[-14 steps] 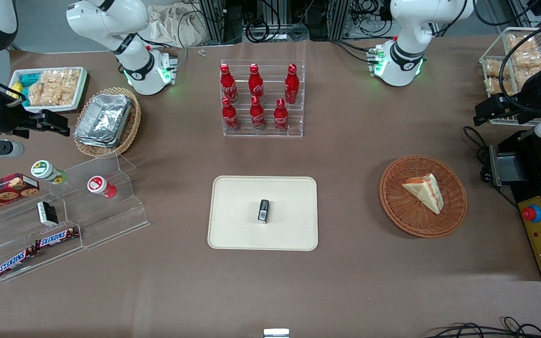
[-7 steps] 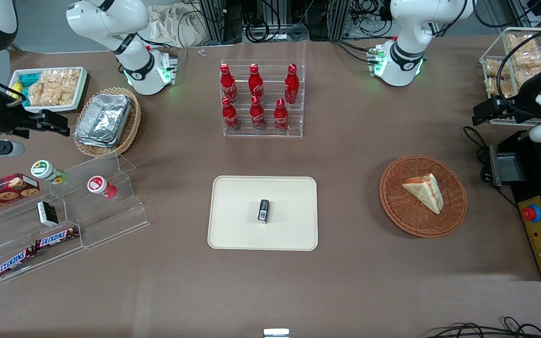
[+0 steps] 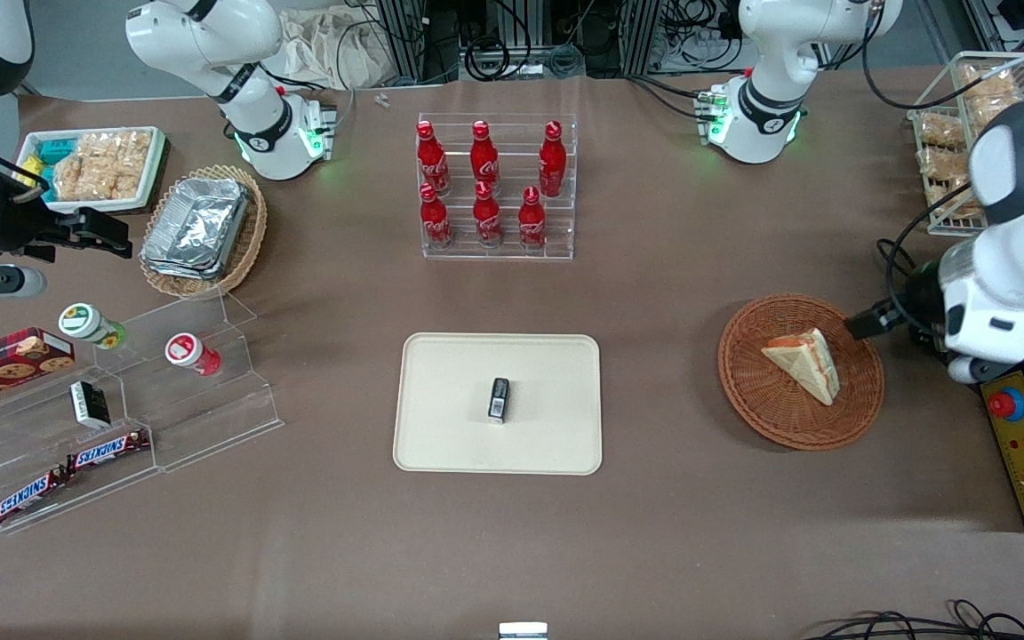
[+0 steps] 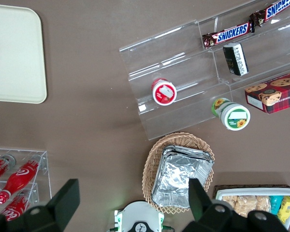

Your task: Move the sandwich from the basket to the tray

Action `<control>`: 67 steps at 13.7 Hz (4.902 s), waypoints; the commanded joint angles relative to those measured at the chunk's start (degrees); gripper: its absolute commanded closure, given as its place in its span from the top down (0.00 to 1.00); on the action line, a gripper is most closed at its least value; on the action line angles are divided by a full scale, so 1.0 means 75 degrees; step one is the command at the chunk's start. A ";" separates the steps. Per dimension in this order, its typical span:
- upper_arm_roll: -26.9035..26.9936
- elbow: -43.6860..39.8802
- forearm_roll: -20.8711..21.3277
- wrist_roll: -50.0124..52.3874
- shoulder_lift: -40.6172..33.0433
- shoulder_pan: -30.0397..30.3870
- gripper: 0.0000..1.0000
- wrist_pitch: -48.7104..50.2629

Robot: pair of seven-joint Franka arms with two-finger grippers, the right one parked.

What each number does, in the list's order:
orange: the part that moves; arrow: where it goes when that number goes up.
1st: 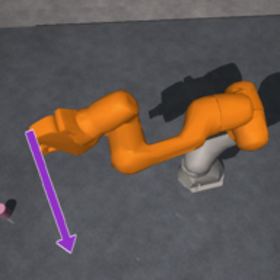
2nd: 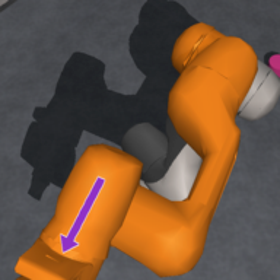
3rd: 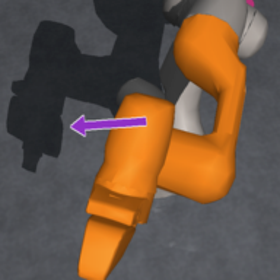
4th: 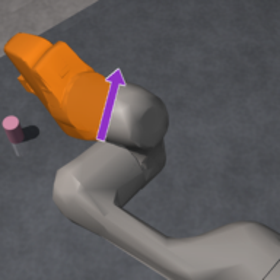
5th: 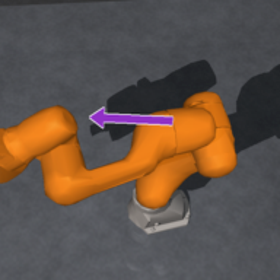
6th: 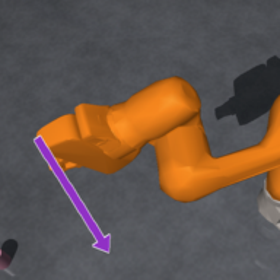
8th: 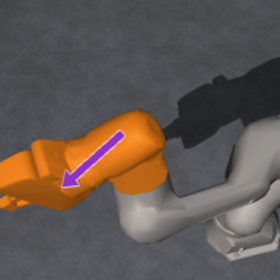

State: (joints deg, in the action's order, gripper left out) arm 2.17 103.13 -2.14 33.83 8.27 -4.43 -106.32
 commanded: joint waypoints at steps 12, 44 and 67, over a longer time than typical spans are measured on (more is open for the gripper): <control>0.0121 0.3019 0.0145 0.1501 0.1474 0.0075 0.00 -0.5311; -0.2856 -0.2793 0.2276 0.0750 0.5118 -0.2116 0.00 -0.3015; -0.2855 -0.2723 0.0861 -0.1119 0.0774 0.0764 1.00 0.1703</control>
State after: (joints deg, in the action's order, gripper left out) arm -18.97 80.56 6.06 31.89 18.23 -1.80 -97.92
